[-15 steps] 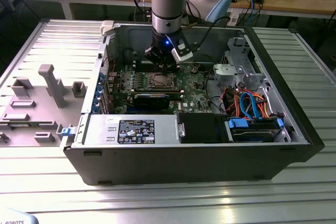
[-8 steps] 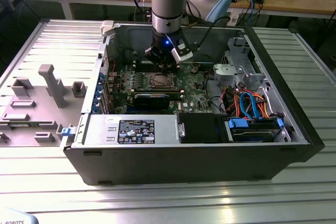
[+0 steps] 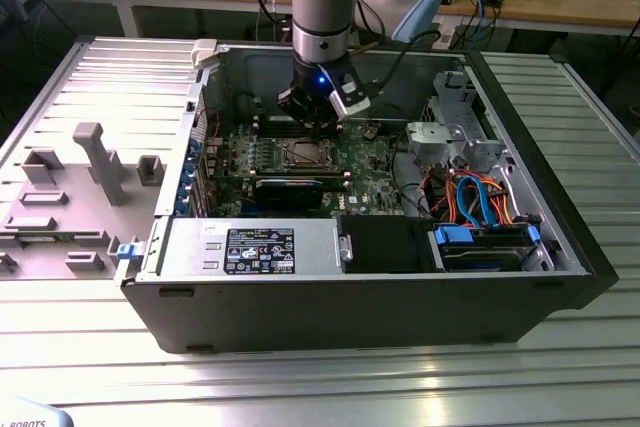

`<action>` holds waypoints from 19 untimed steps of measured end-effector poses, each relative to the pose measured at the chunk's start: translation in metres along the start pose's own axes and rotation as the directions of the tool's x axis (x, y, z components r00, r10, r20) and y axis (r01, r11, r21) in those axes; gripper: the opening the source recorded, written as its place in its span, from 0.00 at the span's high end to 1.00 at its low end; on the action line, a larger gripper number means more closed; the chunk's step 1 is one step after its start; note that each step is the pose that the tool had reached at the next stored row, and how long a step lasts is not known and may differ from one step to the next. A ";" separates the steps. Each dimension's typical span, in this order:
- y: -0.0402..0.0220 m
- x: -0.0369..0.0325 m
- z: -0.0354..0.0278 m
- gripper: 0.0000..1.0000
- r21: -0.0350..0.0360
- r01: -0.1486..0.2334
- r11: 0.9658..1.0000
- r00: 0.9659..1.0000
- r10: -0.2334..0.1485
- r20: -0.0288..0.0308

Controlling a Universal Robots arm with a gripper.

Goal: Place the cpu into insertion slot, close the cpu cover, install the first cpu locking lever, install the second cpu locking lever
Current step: 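Install the first cpu locking lever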

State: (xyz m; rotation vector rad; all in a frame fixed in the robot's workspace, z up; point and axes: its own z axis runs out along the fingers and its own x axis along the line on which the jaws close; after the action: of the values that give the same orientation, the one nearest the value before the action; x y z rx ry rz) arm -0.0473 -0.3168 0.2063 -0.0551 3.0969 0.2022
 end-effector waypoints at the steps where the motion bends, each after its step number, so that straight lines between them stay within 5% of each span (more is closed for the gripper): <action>1: 0.0002 -0.0009 0.0001 0.89 0.000 0.000 1.000 1.000 0.000 0.000; 12: 0.0001 -0.0025 0.0011 0.89 0.029 0.001 1.000 1.000 -0.001 -0.003; 19: 0.0013 -0.0030 0.0063 0.89 0.039 0.001 0.999 1.000 -0.001 -0.005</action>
State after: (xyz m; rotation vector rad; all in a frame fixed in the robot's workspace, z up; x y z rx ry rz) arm -0.0441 -0.3146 0.2003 -0.0560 3.1040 0.1412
